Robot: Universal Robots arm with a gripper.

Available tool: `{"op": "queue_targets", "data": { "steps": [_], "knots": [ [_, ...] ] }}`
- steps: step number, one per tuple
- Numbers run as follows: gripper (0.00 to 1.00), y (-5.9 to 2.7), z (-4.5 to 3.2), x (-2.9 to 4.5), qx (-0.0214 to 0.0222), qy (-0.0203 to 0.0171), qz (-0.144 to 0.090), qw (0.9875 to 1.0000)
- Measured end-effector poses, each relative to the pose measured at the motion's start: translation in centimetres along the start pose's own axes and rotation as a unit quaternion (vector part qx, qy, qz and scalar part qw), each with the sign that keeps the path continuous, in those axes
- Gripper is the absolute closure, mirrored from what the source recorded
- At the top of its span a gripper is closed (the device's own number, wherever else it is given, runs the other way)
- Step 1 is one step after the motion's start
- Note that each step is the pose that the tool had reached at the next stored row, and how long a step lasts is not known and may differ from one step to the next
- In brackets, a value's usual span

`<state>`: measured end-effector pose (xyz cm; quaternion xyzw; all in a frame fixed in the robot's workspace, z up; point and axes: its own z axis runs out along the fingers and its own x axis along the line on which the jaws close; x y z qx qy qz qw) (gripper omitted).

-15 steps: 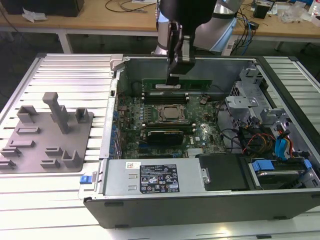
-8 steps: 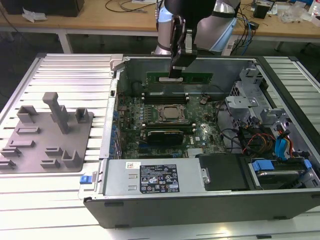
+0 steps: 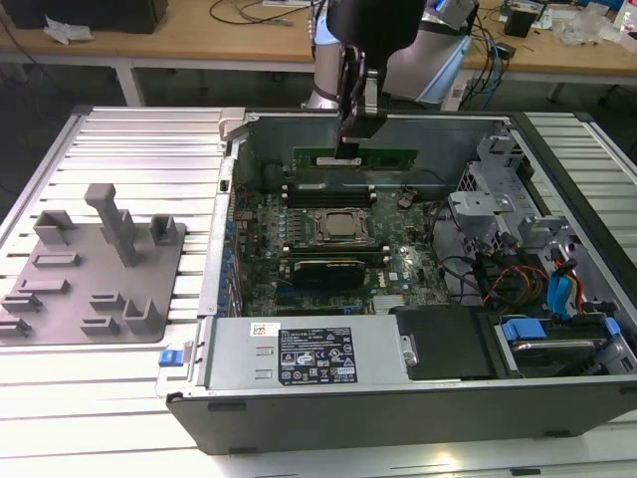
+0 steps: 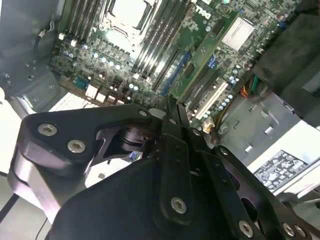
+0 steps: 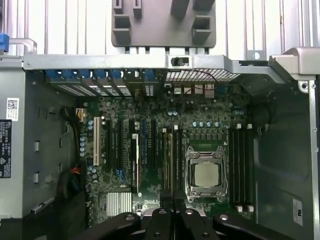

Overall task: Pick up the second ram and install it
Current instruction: 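Pick up the second ram and move it above second insertion slot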

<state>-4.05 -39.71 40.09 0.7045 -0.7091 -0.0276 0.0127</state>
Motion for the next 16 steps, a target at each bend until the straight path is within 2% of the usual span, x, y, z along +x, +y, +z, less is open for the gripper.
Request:
{"op": "queue_targets", "data": {
  "steps": [1,2,9,16],
  "knots": [
    [0.91,-0.01,0.2,-0.09,0.0,0.0,0.0,1.0],
    [0.91,-0.04,0.72,-0.33,0.0,-0.0001,0.0,1.0],
    [0.91,0.03,2.53,-1.41,0.0,0.0,-0.001,1.0],
    [0.91,0.32,4.42,-2.12,0.0,0.0001,-0.003,1.0]
  ]
}}
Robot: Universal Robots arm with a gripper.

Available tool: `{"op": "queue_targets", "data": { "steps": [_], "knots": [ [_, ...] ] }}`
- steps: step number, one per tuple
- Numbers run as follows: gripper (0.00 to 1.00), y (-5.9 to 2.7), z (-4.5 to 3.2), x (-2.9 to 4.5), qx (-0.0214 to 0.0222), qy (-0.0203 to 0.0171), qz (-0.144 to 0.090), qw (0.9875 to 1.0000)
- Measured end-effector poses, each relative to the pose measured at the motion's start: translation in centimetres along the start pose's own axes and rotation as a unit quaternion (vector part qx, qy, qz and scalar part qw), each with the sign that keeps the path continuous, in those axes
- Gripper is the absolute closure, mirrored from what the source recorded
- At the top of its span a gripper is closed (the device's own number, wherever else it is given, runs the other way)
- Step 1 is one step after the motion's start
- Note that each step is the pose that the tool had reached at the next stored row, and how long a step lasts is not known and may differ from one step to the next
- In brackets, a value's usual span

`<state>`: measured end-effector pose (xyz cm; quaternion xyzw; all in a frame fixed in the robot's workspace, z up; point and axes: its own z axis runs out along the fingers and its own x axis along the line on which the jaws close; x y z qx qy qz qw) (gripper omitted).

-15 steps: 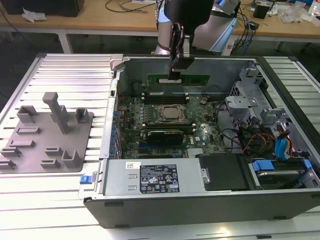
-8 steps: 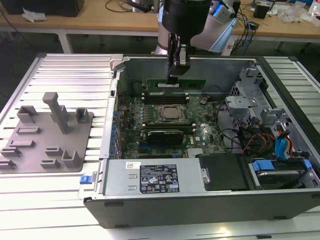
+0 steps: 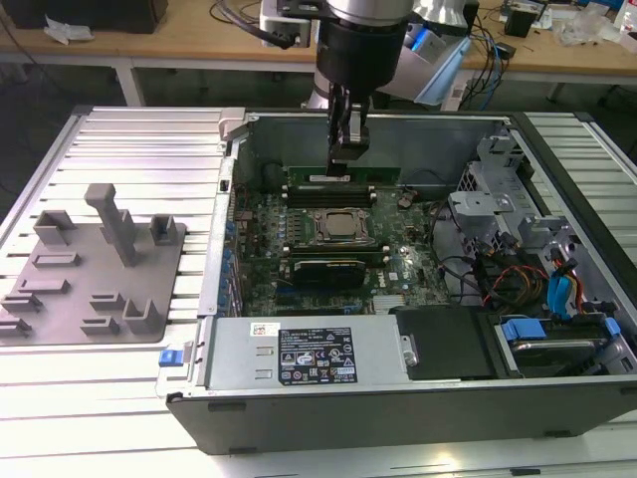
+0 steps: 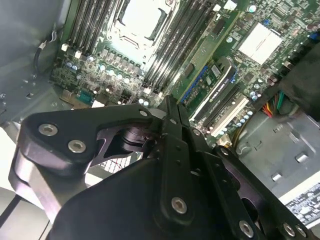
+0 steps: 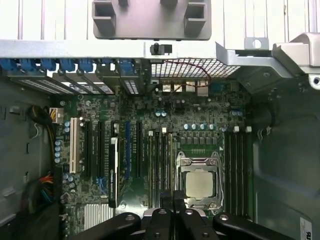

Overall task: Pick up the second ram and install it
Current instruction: 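Pick up the second ram and move it above second insertion slot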

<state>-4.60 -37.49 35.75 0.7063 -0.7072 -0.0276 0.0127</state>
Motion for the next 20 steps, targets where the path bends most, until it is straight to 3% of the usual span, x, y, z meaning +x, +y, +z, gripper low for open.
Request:
{"op": "queue_targets", "data": {
  "steps": [7,13,20],
  "knots": [
    [0.91,0.26,0.54,0.0,0.0,0.0001,0.0,1.0],
    [0.91,0.44,2.58,0.04,0.0,0.0001,0.0,1.0],
    [0.91,-0.1,3.58,0.06,0.0,0.0,0.0,1.0]
  ]
}}
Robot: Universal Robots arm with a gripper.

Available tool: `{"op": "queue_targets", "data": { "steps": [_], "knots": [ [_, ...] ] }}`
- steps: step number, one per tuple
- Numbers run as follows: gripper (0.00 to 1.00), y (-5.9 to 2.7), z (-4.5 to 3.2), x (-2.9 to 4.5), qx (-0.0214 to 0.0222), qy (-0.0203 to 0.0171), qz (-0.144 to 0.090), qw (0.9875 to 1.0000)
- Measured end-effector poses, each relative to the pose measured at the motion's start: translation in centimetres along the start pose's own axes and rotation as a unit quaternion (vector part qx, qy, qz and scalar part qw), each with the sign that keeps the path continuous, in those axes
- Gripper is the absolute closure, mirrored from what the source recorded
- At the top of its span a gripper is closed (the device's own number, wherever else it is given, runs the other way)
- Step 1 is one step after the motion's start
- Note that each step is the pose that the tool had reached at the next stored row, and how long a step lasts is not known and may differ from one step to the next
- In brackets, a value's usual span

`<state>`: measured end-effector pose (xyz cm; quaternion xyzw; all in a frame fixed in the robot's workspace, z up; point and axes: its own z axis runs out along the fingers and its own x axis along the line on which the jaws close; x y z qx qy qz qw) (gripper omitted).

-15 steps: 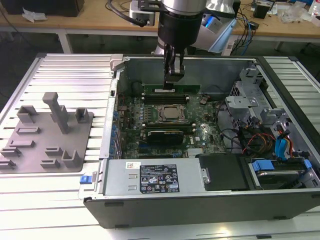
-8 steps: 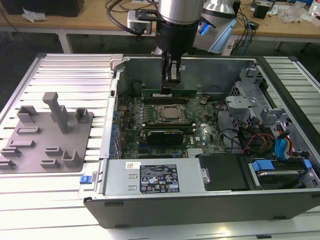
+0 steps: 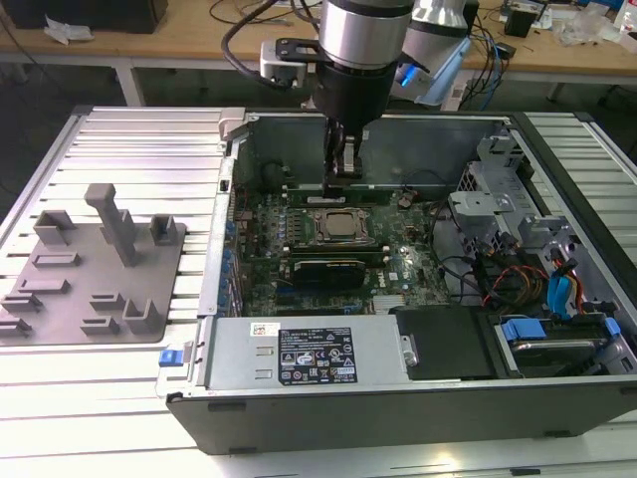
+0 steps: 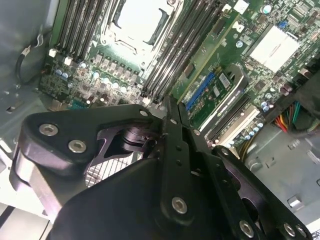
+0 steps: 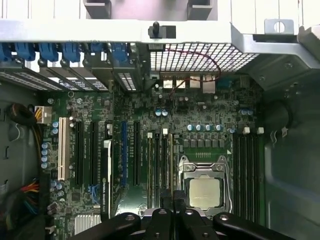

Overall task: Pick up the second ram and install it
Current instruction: 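Pick up the second ram and move it above second insertion slot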

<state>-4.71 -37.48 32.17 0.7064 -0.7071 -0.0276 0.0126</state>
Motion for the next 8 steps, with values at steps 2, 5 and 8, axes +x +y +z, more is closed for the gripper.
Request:
{"op": "queue_targets", "data": {
  "steps": [2,5,8],
  "knots": [
    [0.91,-0.04,0.64,0.01,-0.0001,0.0001,0.0,1.0],
    [0.91,-0.07,1.1,0.01,0.0,0.0,0.0,1.0],
    [0.91,-0.09,1.39,-0.01,-0.0001,0.0002,0.0,1.0]
  ]
}}
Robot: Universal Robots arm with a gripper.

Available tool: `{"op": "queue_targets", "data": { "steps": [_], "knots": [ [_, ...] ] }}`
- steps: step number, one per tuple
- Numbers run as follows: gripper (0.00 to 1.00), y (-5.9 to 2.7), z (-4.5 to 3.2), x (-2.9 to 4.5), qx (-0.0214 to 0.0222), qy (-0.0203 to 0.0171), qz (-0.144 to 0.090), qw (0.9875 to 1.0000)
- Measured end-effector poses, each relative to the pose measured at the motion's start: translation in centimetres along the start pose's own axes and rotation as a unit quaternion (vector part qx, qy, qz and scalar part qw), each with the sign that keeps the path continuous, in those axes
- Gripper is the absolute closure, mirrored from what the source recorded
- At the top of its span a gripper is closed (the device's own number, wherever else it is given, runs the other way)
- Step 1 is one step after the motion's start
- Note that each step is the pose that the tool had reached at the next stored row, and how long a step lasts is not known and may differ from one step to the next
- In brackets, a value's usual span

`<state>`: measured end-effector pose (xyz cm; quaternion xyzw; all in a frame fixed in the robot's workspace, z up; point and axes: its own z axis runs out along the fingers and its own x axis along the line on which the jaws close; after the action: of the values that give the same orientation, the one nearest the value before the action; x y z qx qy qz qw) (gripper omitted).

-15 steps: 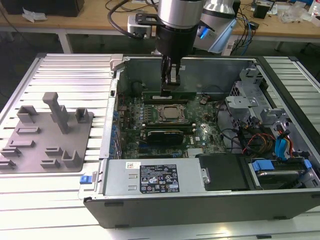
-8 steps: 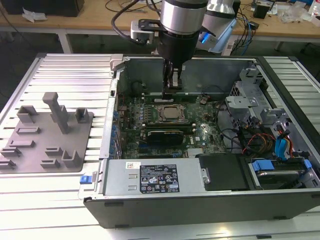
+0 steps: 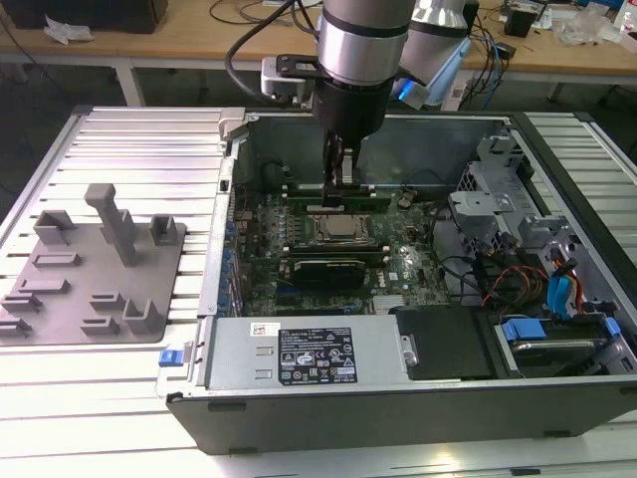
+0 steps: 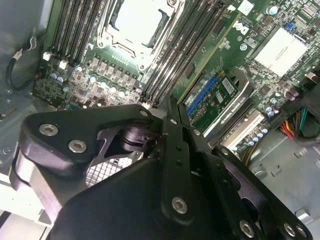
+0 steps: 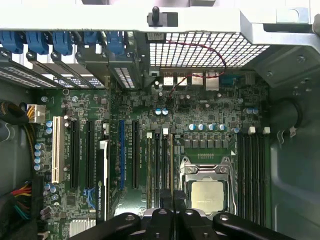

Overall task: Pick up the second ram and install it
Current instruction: 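Pick up the second ram and move it above second insertion slot, then insert the second ram into the second slot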

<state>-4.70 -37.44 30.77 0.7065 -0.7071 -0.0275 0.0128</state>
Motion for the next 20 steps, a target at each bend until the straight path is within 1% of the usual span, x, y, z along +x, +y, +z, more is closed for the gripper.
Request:
{"op": "queue_targets", "data": {
  "steps": [15,16,17,18,20],
  "knots": [
    [0.91,0.0,0.1,-0.11,0.0001,-0.0001,0.0,1.0],
    [0.91,-0.02,0.28,-0.12,0.0001,-0.0002,0.0,1.0],
    [0.91,-0.05,0.98,-0.09,0.0001,-0.0001,0.0,1.0],
    [0.91,-0.08,1.47,-0.09,0.0001,-0.0001,0.0,1.0],
    [0.91,-0.1,1.96,-0.08,0.0001,0.0,0.0,1.0]
  ]
}}
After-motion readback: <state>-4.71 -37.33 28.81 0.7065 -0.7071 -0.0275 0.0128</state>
